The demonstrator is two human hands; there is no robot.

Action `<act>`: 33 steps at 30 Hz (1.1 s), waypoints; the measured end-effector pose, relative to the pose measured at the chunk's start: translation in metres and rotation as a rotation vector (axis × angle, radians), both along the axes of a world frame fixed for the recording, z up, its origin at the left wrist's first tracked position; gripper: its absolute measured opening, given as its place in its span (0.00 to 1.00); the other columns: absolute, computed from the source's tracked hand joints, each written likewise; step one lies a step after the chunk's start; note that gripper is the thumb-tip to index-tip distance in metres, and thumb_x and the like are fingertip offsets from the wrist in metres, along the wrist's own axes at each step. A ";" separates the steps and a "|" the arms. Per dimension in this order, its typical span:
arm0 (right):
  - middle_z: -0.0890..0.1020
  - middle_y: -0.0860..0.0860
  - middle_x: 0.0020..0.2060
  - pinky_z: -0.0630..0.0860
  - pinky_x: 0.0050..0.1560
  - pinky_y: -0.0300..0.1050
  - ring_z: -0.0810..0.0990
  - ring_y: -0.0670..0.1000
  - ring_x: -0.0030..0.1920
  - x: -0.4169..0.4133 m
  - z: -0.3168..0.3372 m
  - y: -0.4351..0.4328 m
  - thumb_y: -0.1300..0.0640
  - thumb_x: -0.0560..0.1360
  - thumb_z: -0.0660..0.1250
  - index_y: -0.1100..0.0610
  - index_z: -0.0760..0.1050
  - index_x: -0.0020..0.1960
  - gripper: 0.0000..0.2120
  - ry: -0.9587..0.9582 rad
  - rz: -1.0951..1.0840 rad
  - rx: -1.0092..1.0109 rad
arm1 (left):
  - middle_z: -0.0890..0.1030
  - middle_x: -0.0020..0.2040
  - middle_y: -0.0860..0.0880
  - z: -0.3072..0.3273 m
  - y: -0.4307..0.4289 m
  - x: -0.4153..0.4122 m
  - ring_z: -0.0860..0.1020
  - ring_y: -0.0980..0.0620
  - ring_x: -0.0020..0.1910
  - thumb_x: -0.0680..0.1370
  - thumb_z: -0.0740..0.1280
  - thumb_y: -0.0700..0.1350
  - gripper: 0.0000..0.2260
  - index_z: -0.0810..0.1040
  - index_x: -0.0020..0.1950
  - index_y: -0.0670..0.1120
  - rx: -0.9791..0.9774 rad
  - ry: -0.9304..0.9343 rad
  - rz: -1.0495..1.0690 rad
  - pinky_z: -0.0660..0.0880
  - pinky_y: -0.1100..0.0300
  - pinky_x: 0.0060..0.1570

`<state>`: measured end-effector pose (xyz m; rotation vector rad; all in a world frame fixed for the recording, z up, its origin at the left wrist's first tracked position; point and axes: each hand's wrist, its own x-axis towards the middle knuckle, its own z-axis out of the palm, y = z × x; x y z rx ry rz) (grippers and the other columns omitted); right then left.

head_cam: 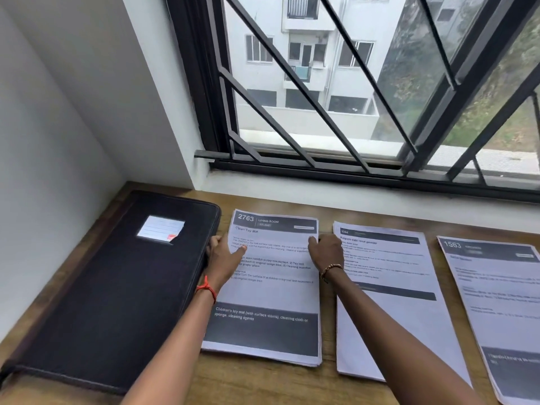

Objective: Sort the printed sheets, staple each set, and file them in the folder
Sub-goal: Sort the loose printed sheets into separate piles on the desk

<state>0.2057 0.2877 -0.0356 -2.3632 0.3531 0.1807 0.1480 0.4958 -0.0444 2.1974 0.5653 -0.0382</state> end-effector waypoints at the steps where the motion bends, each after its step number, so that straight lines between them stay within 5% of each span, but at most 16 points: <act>1: 0.79 0.64 0.43 0.64 0.39 0.42 0.78 0.61 0.44 0.000 -0.001 0.001 0.55 0.75 0.61 0.66 0.74 0.37 0.15 0.000 -0.006 0.006 | 0.64 0.63 0.44 0.001 0.000 0.000 0.61 0.43 0.64 0.77 0.64 0.47 0.16 0.72 0.64 0.46 -0.001 0.000 -0.009 0.61 0.52 0.65; 8: 0.79 0.64 0.42 0.64 0.38 0.43 0.76 0.59 0.39 -0.003 -0.001 0.002 0.56 0.75 0.61 0.63 0.68 0.36 0.12 -0.047 -0.004 -0.047 | 0.62 0.66 0.44 0.001 0.003 0.000 0.61 0.45 0.67 0.77 0.64 0.47 0.18 0.70 0.66 0.45 -0.073 -0.004 -0.030 0.60 0.54 0.66; 12: 0.78 0.65 0.49 0.69 0.42 0.47 0.78 0.63 0.48 -0.014 0.003 0.006 0.57 0.76 0.59 0.67 0.73 0.44 0.12 -0.060 -0.008 -0.052 | 0.61 0.68 0.42 -0.001 -0.001 -0.008 0.61 0.45 0.69 0.77 0.65 0.45 0.25 0.62 0.71 0.38 -0.069 -0.041 0.033 0.60 0.57 0.66; 20: 0.74 0.64 0.57 0.71 0.52 0.49 0.74 0.63 0.56 -0.077 0.002 0.011 0.60 0.76 0.59 0.69 0.72 0.52 0.13 -0.102 0.014 -0.092 | 0.67 0.64 0.37 -0.015 -0.010 -0.066 0.66 0.41 0.64 0.76 0.65 0.36 0.21 0.68 0.68 0.35 0.138 -0.270 0.016 0.62 0.56 0.64; 27: 0.69 0.64 0.58 0.67 0.62 0.49 0.68 0.61 0.59 -0.144 0.000 0.006 0.64 0.77 0.51 0.70 0.68 0.59 0.15 -0.085 0.135 -0.240 | 0.71 0.62 0.36 -0.017 -0.018 -0.114 0.67 0.38 0.61 0.77 0.63 0.36 0.16 0.71 0.65 0.34 0.229 -0.219 0.121 0.65 0.49 0.61; 30: 0.75 0.62 0.47 0.75 0.48 0.49 0.76 0.60 0.46 -0.174 0.000 0.006 0.66 0.71 0.51 0.70 0.75 0.50 0.16 -0.110 0.136 -0.297 | 0.72 0.59 0.35 -0.021 -0.024 -0.134 0.69 0.37 0.57 0.76 0.63 0.34 0.15 0.73 0.62 0.33 0.251 -0.220 0.131 0.67 0.47 0.58; 33: 0.77 0.61 0.37 0.78 0.34 0.49 0.77 0.58 0.33 -0.195 -0.004 0.008 0.66 0.62 0.65 0.67 0.75 0.40 0.08 -0.182 0.161 -0.259 | 0.73 0.57 0.34 -0.024 -0.031 -0.147 0.69 0.36 0.55 0.75 0.63 0.32 0.14 0.74 0.60 0.33 0.254 -0.226 0.142 0.67 0.45 0.58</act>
